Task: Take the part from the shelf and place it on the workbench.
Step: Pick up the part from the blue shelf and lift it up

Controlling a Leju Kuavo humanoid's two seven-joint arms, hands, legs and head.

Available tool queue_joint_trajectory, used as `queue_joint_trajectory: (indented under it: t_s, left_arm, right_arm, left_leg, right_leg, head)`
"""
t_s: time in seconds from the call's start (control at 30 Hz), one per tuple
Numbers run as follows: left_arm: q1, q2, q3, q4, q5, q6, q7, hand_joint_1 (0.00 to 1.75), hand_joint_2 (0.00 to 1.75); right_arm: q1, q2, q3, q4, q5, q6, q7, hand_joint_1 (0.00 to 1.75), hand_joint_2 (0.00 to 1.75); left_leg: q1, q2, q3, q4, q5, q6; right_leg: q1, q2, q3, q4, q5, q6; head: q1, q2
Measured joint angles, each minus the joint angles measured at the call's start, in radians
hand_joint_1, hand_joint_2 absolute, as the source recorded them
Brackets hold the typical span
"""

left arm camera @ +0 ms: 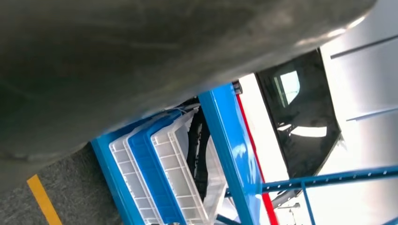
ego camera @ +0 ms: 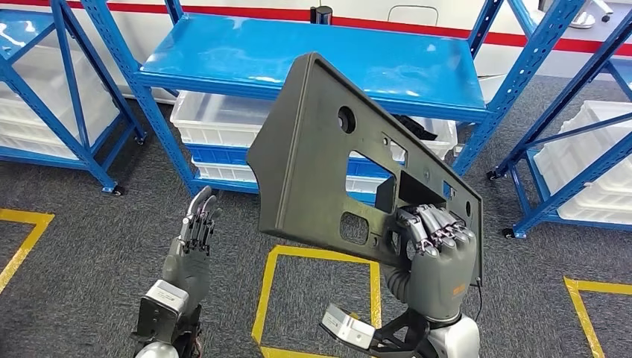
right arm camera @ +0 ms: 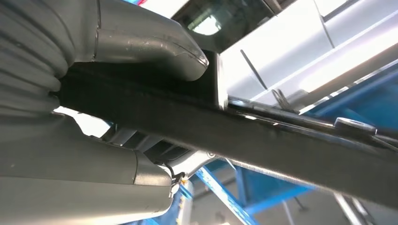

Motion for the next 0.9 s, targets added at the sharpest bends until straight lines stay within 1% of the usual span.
queue_joint_trajectory:
  t_s: [0.07, 0.1, 0.13, 0.17, 0.2, 0.23, 0.27, 0.3, 0.33, 0.37, 0.4, 0.43, 0.47, 0.5, 0.53, 0.57, 0.6, 0.63, 0.67, 0.7, 0.73, 0.77, 0.8, 0.83, 0.87, 0.9]
  left_arm:
    - [-0.001, 0.0, 0.001, 0.0, 0.0, 0.001, 0.0, 0.0, 0.0]
    - [-0.001, -0.001, 0.001, 0.0, 0.0, 0.002, 0.0, 0.0, 0.0]
    - [-0.001, -0.001, 0.001, 0.0, 0.0, 0.003, 0.0, 0.0, 0.0]
    - [-0.001, -0.001, 0.001, 0.0, 0.0, 0.004, 0.0, 0.0, 0.0]
    - [-0.001, -0.001, 0.002, 0.0, 0.0, 0.004, 0.0, 0.0, 0.0]
    - [0.0, -0.001, 0.002, 0.0, 0.0, 0.005, 0.0, 0.0, 0.0]
    - [0.0, -0.001, 0.003, 0.0, 0.0, 0.005, 0.0, 0.0, 0.0]
    - [0.0, -0.001, 0.004, 0.0, 0.0, 0.006, 0.0, 0.0, 0.0]
    - [0.001, -0.001, 0.004, 0.0, 0.0, 0.006, 0.0, 0.0, 0.0]
    - [0.0, -0.001, 0.004, 0.0, 0.0, 0.006, 0.0, 0.0, 0.0]
    - [0.001, -0.001, 0.004, 0.0, 0.0, 0.006, 0.0, 0.0, 0.0]
    - [0.001, -0.001, 0.005, 0.0, 0.0, 0.006, -0.001, 0.0, 0.0]
    - [0.001, -0.001, 0.005, 0.0, 0.0, 0.006, -0.001, 0.0, 0.0]
    - [0.001, -0.001, 0.006, 0.0, 0.0, 0.006, -0.001, 0.0, 0.0]
    - [0.001, -0.001, 0.006, 0.0, 0.0, 0.007, -0.002, 0.0, 0.0]
    - [0.0, -0.001, 0.006, 0.0, 0.0, 0.007, -0.002, 0.0, 0.0]
    - [-0.001, -0.001, 0.006, 0.0, 0.0, 0.007, -0.002, 0.0, 0.0]
    - [-0.001, -0.001, 0.006, 0.0, -0.001, 0.007, -0.002, 0.0, 0.0]
    - [0.0, -0.001, 0.007, 0.0, -0.001, 0.007, -0.002, 0.0, 0.0]
    - [0.001, 0.0, 0.008, 0.0, -0.001, 0.007, -0.003, 0.0, 0.0]
    - [0.003, 0.0, 0.009, 0.001, -0.001, 0.007, -0.003, 0.0, 0.0]
    - [0.003, 0.001, 0.01, 0.001, -0.001, 0.006, -0.003, 0.0, 0.0]
    - [0.004, 0.001, 0.01, 0.002, -0.001, 0.006, -0.003, 0.0, 0.0]
    - [0.004, 0.002, 0.011, 0.002, -0.001, 0.006, -0.003, 0.0, 0.0]
    - [0.004, 0.002, 0.011, 0.002, -0.001, 0.006, -0.003, 0.0, 0.0]
    - [0.004, 0.002, 0.011, 0.002, -0.001, 0.006, -0.003, 0.0, 0.0]
  right_arm:
    - [0.002, 0.0, -0.002, -0.003, -0.009, 0.0, -0.007, 1.75, 1.75]
    - [0.003, 0.0, -0.004, -0.005, -0.013, 0.0, -0.009, 1.75, 1.75]
    - [0.004, 0.0, -0.006, -0.006, -0.017, 0.0, -0.011, 1.75, 1.75]
    - [0.006, -0.001, -0.008, -0.007, -0.02, 0.0, -0.013, 1.75, 1.75]
    - [0.008, -0.001, -0.01, -0.007, -0.023, 0.0, -0.016, 1.75, 1.75]
    - [0.011, -0.001, -0.013, -0.007, -0.027, 0.0, -0.019, 1.75, 1.75]
    - [0.015, -0.001, -0.017, -0.007, -0.031, 0.0, -0.023, 1.75, 1.75]
    - [0.02, -0.001, -0.021, -0.008, -0.035, 0.0, -0.027, 1.75, 1.75]
    - [0.023, -0.001, -0.025, -0.008, -0.038, 0.0, -0.031, 1.75, 1.75]
    - [0.025, -0.001, -0.029, -0.01, -0.041, 0.0, -0.034, 1.75, 1.75]
    - [0.026, -0.001, -0.031, -0.012, -0.042, 0.0, -0.037, 1.75, 1.75]
    - [0.026, -0.001, -0.033, -0.015, -0.043, 0.0, -0.039, 1.75, 1.75]
    - [0.027, 0.0, -0.034, -0.017, -0.045, 0.0, -0.04, 1.75, 1.75]
    - [0.028, 0.0, -0.035, -0.019, -0.046, 0.0, -0.041, 1.75, 1.75]
    - [0.03, 0.0, -0.037, -0.021, -0.048, 0.0, -0.042, 1.75, 1.75]
    - [0.033, 0.001, -0.039, -0.022, -0.049, 0.0, -0.043, 1.75, 1.75]
    - [0.036, 0.002, -0.041, -0.024, -0.051, 0.0, -0.045, 1.75, 1.75]
    - [0.039, 0.003, -0.043, -0.026, -0.052, 0.0, -0.046, 1.75, 1.75]
    - [0.041, 0.004, -0.045, -0.027, -0.052, 0.0, -0.047, 1.75, 1.75]
    - [0.042, 0.005, -0.047, -0.028, -0.052, 0.0, -0.048, 1.75, 1.75]
    - [0.046, 0.006, -0.049, -0.028, -0.052, 0.0, -0.049, 1.75, 1.75]
    - [0.049, 0.006, -0.05, -0.028, -0.051, 0.0, -0.051, 1.75, 1.75]
    - [0.054, 0.006, -0.051, -0.028, -0.051, 0.0, -0.053, 1.75, 1.75]
    - [0.057, 0.006, -0.052, -0.028, -0.052, 0.0, -0.055, 1.75, 1.75]
    - [0.06, 0.007, -0.053, -0.029, -0.052, 0.0, -0.056, 1.75, 1.75]
    - [0.062, 0.008, -0.054, -0.03, -0.053, 0.0, -0.057, 1.75, 1.75]
  left_leg:
    - [-0.001, 0.009, -0.009, -0.005, 0.004, 0.019]
    - [-0.001, 0.015, -0.013, -0.008, 0.009, 0.028]
    - [0.0, 0.021, -0.017, -0.01, 0.014, 0.036]
    - [-0.001, 0.029, -0.022, -0.01, 0.017, 0.042]
    - [-0.003, 0.035, -0.028, -0.01, 0.02, 0.046]
    - [-0.005, 0.043, -0.034, -0.01, 0.022, 0.049]
    - [-0.006, 0.051, -0.038, -0.01, 0.024, 0.051]
    - [-0.007, 0.059, -0.041, -0.01, 0.026, 0.051]
    - [-0.008, 0.066, -0.042, -0.01, 0.028, 0.051]
    - [-0.008, 0.074, -0.041, -0.01, 0.029, 0.049]
    - [-0.011, 0.082, -0.04, -0.009, 0.03, 0.046]
    - [-0.013, 0.09, -0.039, -0.01, 0.03, 0.042]
    - [-0.014, 0.098, -0.038, -0.01, 0.031, 0.037]
    - [-0.015, 0.106, -0.036, -0.012, 0.033, 0.031]
    - [-0.014, 0.115, -0.034, -0.015, 0.035, 0.025]
    - [-0.012, 0.114, -0.034, -0.015, 0.034, 0.018]
    - [-0.01, 0.102, -0.036, -0.006, 0.025, 0.013]
    - [-0.009, 0.081, -0.047, 0.024, 0.002, 0.008]
    - [-0.007, 0.056, -0.068, 0.075, -0.03, 0.005]
    - [-0.007, 0.036, -0.094, 0.14, -0.066, 0.003]
    - [-0.007, 0.026, -0.122, 0.205, -0.095, 0.001]
    - [-0.006, 0.022, -0.14, 0.246, -0.105, 0.0]
    - [-0.006, 0.021, -0.143, 0.251, -0.096, -0.002]
    - [-0.004, 0.019, -0.126, 0.218, -0.069, -0.002]
    - [-0.001, 0.009, -0.097, 0.156, -0.032, -0.002]
    - [0.003, -0.014, -0.065, 0.091, -0.005, -0.001]
  right_leg:
    - [0.0, 0.006, -0.009, 0.007, 0.001, 0.011]
    - [-0.001, 0.007, -0.023, 0.026, -0.008, 0.013]
    - [-0.001, 0.007, -0.045, 0.065, -0.028, 0.011]
    - [-0.002, 0.006, -0.076, 0.124, -0.056, 0.007]
    - [-0.002, 0.006, -0.11, 0.194, -0.084, 0.004]
    - [-0.001, 0.005, -0.139, 0.255, -0.106, 0.003]
    - [-0.001, 0.005, -0.152, 0.287, -0.114, 0.006]
    - [-0.001, 0.004, -0.145, 0.28, -0.108, 0.012]
    - [-0.001, -0.001, -0.115, 0.231, -0.088, 0.019]
    - [0.001, -0.018, -0.07, 0.154, -0.063, 0.024]
    - [0.004, -0.038, -0.031, 0.083, -0.042, 0.026]
    - [0.007, -0.055, -0.004, 0.029, -0.025, 0.023]
    - [0.011, -0.065, 0.007, 0.002, -0.017, 0.018]
    - [0.014, -0.062, 0.004, -0.002, -0.014, 0.012]
    - [0.015, -0.051, 0.0, -0.004, -0.009, 0.006]
    - [0.01, -0.04, 0.002, -0.008, -0.005, -0.001]
    - [0.005, -0.031, 0.004, -0.011, 0.001, -0.008]
    - [-0.001, -0.021, 0.007, -0.015, 0.006, -0.014]
    - [-0.006, -0.012, 0.01, -0.016, 0.01, -0.019]
    - [-0.005, -0.002, 0.009, -0.016, 0.012, -0.021]
    - [-0.004, 0.009, 0.008, -0.015, 0.013, -0.023]
    - [-0.003, 0.02, 0.008, -0.015, 0.013, -0.023]
    - [-0.003, 0.033, 0.008, -0.014, 0.013, -0.023]
    - [-0.003, 0.046, 0.009, -0.012, 0.013, -0.023]
    - [-0.004, 0.06, 0.009, -0.008, 0.012, -0.021]
    - [-0.003, 0.073, 0.006, -0.003, 0.01, -0.019]
  head:
    - [0.001, 0.0]
    - [0.003, 0.0]
    - [0.004, 0.0]
    - [0.006, 0.0]
    - [0.007, 0.0]
    - [0.008, 0.0]
    - [0.007, 0.0]
    - [0.007, 0.0]
    - [0.007, 0.0]
    - [0.008, 0.0]
    - [0.007, 0.0]
    - [0.006, 0.0]
    - [0.005, 0.0]
    - [0.004, 0.0]
    - [0.004, 0.0]
    - [0.003, 0.0]
    - [0.002, 0.0]
    - [0.001, 0.0]
    - [-0.002, 0.0]
    - [-0.004, 0.0]
    - [-0.006, 0.0]
    - [-0.007, 0.0]
    - [-0.007, 0.0]
    - [-0.007, 0.0]
    - [-0.007, 0.0]
    - [-0.007, 0.0]
